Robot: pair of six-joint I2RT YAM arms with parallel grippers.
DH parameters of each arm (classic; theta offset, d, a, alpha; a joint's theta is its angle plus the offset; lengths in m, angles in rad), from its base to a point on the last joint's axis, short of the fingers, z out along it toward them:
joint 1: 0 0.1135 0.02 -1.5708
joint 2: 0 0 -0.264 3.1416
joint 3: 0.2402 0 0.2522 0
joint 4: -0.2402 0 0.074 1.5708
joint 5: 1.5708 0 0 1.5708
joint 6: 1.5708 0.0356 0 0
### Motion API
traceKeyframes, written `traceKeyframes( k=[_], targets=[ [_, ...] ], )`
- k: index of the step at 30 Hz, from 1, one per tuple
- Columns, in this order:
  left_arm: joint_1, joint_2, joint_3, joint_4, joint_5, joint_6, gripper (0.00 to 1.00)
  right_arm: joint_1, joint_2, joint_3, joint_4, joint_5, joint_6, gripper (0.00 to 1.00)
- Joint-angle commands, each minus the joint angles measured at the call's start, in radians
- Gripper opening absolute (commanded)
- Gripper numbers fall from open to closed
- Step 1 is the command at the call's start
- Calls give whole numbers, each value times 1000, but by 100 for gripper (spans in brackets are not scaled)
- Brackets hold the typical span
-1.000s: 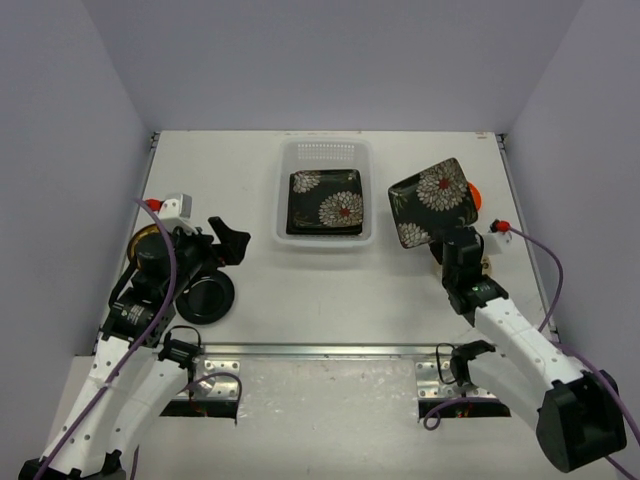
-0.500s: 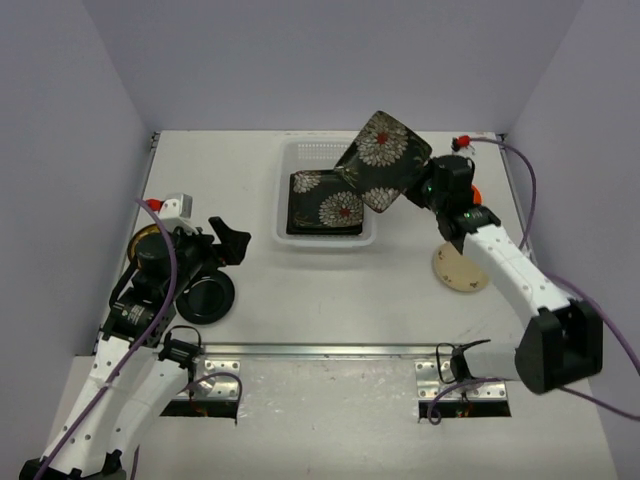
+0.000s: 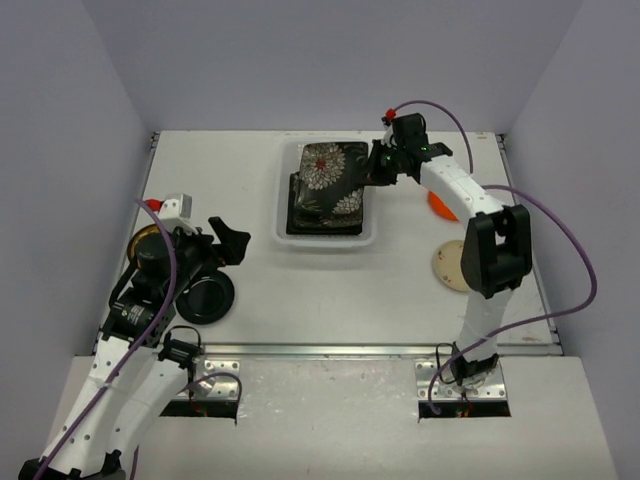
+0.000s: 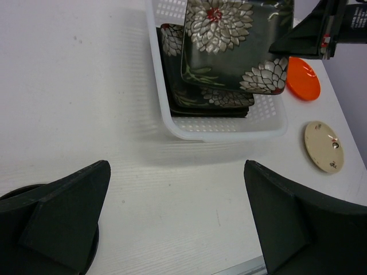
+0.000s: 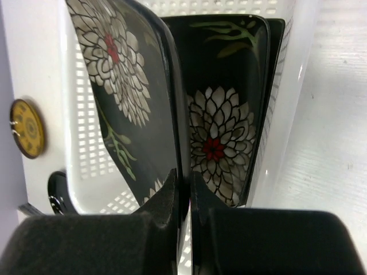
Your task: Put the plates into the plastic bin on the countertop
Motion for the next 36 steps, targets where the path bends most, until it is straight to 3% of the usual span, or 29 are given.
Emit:
traceKeyframes(
  k=[1, 5, 13, 15, 16, 17, 18, 19, 24, 28, 36],
  targets=[
    [-15, -2, 5, 41, -3, 1, 100, -16, 120, 336, -94, -169, -75, 0],
    [-16, -3, 5, 41, -9, 1, 100, -27, 263, 508, -239, -235, -92, 0],
    [-18, 8, 5, 43, -5, 1, 100, -29, 309, 482, -265, -258, -123, 9],
    [-18, 8, 5, 43, -6, 1, 100, -27, 320, 525, -297, -241, -135, 17],
    [-18, 8, 5, 43, -6, 1, 100, -27, 324, 542, -300, -239, -139, 30],
    [-18, 8, 5, 43, -6, 1, 100, -27, 327, 558, -316, -229, -144, 70],
    [-18, 9, 5, 43, -6, 0, 100, -27, 328, 569, -324, -225, -148, 92],
    [-18, 11, 5, 43, -7, -1, 100, -27, 326, 589, -340, -216, -153, 99],
    [-18, 17, 4, 45, -8, -1, 100, -29, 240, 588, -372, -88, -192, 99],
    [-18, 19, 5, 43, -14, -2, 100, -26, 128, 547, -413, 168, -262, 99],
    [-19, -3, 6, 27, -75, -24, 100, -29, -331, -115, -143, 664, -372, 99]
  ],
)
